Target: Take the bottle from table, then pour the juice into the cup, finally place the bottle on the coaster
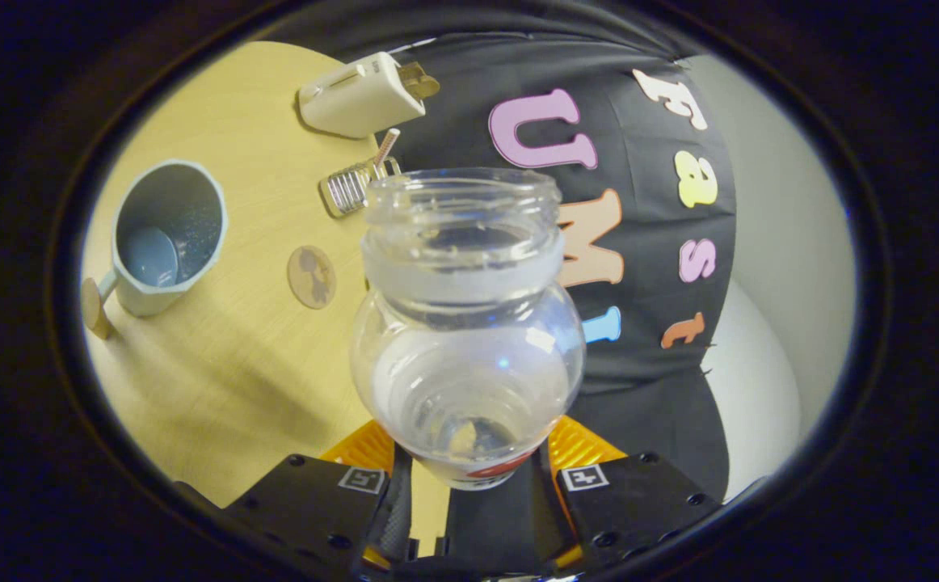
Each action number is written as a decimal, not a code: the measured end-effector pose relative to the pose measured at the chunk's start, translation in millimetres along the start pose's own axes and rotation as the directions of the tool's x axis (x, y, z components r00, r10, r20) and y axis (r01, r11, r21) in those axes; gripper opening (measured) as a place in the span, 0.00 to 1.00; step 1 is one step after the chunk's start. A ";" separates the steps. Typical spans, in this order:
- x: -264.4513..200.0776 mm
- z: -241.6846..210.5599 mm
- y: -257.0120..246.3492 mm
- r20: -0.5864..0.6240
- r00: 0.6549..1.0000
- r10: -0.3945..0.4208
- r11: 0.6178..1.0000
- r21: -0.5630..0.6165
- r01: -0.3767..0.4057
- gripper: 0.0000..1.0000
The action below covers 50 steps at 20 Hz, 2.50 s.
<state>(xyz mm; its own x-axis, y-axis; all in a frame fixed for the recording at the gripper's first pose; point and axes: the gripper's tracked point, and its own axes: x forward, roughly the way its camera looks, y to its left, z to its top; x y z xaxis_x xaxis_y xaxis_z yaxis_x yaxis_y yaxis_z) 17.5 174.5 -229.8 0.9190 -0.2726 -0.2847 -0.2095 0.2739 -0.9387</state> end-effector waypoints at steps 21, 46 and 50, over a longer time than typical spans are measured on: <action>2.7 29.5 -1.0 0.127 0.987 -0.101 0.951 -0.280 0.133 0.64; 12.6 38.3 -16.7 0.170 0.977 -0.126 0.926 -0.333 0.178 0.64; 12.5 41.6 -19.8 0.181 0.974 -0.134 0.921 -0.339 0.190 0.64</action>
<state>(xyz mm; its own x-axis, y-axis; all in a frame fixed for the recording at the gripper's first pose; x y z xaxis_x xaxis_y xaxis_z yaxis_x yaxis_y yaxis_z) 47.1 204.1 -206.7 0.9840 -0.1351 -0.1158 -0.1313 -0.1120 -0.9850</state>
